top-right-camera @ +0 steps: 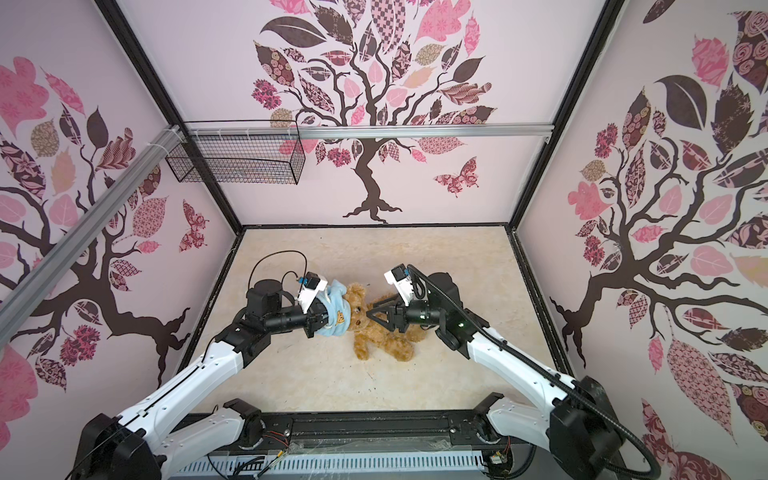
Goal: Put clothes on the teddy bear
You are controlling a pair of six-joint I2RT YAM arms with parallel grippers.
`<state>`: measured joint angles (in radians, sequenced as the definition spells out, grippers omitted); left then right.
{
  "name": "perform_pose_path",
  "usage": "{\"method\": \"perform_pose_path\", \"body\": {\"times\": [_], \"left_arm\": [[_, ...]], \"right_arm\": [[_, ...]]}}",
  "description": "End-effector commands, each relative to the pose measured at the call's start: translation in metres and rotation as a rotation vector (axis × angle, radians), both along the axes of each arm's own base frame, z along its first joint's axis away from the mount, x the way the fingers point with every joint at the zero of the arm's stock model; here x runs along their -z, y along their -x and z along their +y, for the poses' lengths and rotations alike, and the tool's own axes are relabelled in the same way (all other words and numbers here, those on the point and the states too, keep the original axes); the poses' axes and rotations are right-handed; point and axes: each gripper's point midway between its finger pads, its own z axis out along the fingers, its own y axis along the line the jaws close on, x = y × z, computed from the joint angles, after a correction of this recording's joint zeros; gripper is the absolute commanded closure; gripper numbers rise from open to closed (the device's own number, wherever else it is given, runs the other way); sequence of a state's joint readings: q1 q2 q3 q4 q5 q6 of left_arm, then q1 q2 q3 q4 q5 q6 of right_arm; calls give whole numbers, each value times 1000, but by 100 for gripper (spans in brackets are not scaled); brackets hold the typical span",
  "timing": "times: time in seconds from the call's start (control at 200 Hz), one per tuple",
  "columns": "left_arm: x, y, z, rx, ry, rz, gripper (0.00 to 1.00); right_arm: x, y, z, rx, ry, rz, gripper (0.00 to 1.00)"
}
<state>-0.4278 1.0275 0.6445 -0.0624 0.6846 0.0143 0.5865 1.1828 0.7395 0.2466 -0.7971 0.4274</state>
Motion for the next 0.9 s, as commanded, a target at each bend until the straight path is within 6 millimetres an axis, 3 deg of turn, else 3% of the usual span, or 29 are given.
{"method": "perform_pose_path", "body": {"times": [0.0,0.17,0.385,0.55,0.76,0.895], "left_arm": [[-4,9,-8,69,-9,-129,100],[1,15,-13,90,-35,-132,100],[2,17,-14,98,-41,-137,100],[3,19,-16,110,-45,-135,100],[8,19,-14,107,-83,-140,100],[12,20,-10,99,-112,-135,100]], "right_arm": [[-23,10,16,-125,-108,132,63],[-23,11,35,-164,-108,165,62],[-5,-6,38,-86,-66,192,61],[-1,-8,45,-95,-72,201,61],[-10,-6,56,-128,-167,265,78],[-5,-27,35,-17,-191,318,93]]}}
